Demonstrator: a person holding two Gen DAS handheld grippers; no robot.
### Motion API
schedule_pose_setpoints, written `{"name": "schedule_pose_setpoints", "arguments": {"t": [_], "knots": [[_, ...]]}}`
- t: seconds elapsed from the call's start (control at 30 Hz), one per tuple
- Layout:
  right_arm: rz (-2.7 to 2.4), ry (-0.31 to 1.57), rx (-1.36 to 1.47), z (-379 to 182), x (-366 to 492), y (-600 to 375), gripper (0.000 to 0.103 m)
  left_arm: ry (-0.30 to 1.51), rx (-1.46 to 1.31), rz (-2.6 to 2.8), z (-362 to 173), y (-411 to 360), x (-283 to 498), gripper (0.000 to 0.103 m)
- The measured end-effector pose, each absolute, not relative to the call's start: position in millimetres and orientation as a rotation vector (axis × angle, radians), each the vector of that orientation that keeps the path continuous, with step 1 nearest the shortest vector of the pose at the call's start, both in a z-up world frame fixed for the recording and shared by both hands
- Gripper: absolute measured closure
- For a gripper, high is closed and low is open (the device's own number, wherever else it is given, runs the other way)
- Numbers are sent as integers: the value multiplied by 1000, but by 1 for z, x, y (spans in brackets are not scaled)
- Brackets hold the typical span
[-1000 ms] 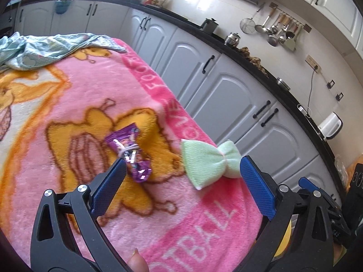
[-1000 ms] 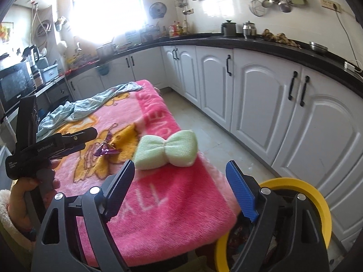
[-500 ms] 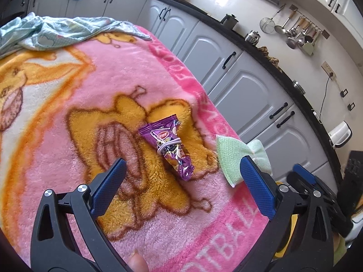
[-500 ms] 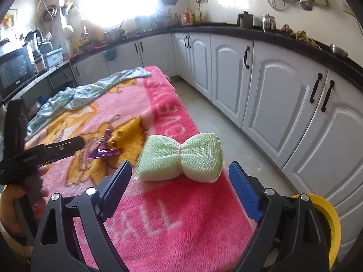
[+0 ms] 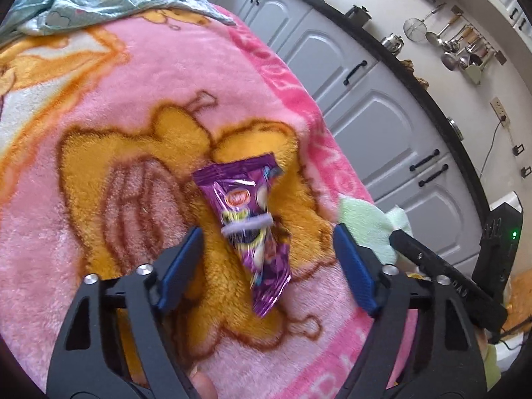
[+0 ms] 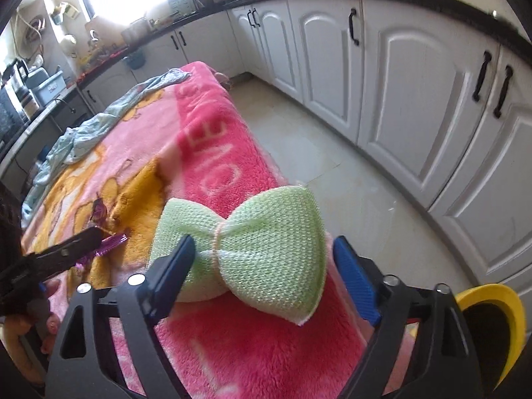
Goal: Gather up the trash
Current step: 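Grasp the purple wrapper with the left gripper while the right gripper grasps the green bow sponge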
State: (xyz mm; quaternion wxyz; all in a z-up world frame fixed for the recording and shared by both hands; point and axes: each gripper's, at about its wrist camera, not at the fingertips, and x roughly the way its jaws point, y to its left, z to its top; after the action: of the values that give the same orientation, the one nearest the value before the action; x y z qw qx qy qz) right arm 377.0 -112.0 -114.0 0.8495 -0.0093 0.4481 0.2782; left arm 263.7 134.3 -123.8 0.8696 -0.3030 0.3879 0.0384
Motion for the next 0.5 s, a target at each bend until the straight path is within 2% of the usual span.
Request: {"name": "schedule_pose_setpoints", "arguments": {"t": [0.1, 0.17, 0.3, 0.37, 0.5], "knots": [[586, 949, 12, -115, 380, -115, 39, 812, -610, 105, -126, 137, 262, 54], [583, 932, 4, -113, 378, -116, 44, 815, -599, 130, -128, 140, 260, 73], [587, 914, 25, -110, 375, -125, 54, 812, -616, 121, -130, 146, 257, 80], [584, 896, 40, -106, 371, -131, 67, 807, -628, 113, -130, 147, 255, 81], [610, 882, 54, -94, 362, -139, 73, 799, -637, 93, -128, 147, 251, 82]]}}
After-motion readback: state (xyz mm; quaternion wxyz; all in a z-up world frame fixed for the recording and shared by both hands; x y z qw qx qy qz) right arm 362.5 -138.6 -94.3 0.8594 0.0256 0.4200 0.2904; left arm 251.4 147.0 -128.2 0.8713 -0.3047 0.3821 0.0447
